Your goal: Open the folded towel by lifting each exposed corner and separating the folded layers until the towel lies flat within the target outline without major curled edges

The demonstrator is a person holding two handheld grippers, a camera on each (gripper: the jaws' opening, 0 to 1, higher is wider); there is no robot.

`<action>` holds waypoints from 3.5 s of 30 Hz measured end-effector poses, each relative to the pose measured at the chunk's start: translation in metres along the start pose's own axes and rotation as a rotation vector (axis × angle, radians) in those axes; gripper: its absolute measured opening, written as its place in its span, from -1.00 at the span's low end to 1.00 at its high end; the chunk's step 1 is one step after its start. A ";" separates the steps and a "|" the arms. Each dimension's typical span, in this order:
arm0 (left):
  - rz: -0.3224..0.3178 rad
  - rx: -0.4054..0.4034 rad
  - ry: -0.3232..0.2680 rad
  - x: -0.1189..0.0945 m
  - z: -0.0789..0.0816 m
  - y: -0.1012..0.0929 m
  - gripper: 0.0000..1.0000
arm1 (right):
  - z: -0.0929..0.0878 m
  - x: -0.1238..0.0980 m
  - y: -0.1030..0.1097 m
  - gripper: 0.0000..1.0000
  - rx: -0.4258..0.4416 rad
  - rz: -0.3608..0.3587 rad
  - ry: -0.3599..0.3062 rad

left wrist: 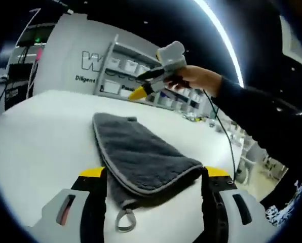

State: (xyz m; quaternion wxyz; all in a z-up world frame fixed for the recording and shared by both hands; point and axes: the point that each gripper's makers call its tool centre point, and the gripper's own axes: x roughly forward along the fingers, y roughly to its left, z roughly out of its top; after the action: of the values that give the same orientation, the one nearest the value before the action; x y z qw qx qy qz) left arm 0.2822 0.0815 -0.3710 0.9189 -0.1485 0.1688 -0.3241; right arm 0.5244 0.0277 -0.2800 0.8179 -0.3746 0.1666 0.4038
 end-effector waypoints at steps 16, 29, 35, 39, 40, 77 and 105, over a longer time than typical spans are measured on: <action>-0.006 -0.212 0.008 0.002 -0.007 0.018 0.14 | 0.008 0.048 0.004 0.87 0.031 0.039 0.039; 0.024 -0.059 0.009 0.011 0.004 0.014 -0.37 | 0.002 0.086 0.019 0.70 0.124 0.042 0.125; 0.021 -0.076 0.020 0.018 -0.001 0.016 -0.50 | 0.000 0.099 0.034 0.66 0.190 0.041 0.175; 0.027 -0.094 0.024 0.018 -0.004 0.019 -0.67 | -0.001 0.106 0.049 0.59 0.213 0.037 0.214; 0.026 -0.096 0.022 0.018 -0.004 0.020 -0.68 | -0.001 0.108 0.052 0.59 0.223 0.035 0.226; -0.018 0.061 -0.024 0.027 0.017 -0.007 -0.93 | -0.010 0.118 0.058 0.37 0.162 0.000 0.466; -0.046 0.075 -0.078 0.029 0.031 -0.022 -0.93 | -0.013 0.111 0.070 -0.93 0.188 -0.038 0.477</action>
State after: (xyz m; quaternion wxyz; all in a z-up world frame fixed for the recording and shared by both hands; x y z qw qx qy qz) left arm 0.3043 0.0515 -0.3410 0.9220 -0.1304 0.1170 -0.3454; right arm 0.5383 0.1046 -0.3863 0.7940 -0.3847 0.3844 0.2715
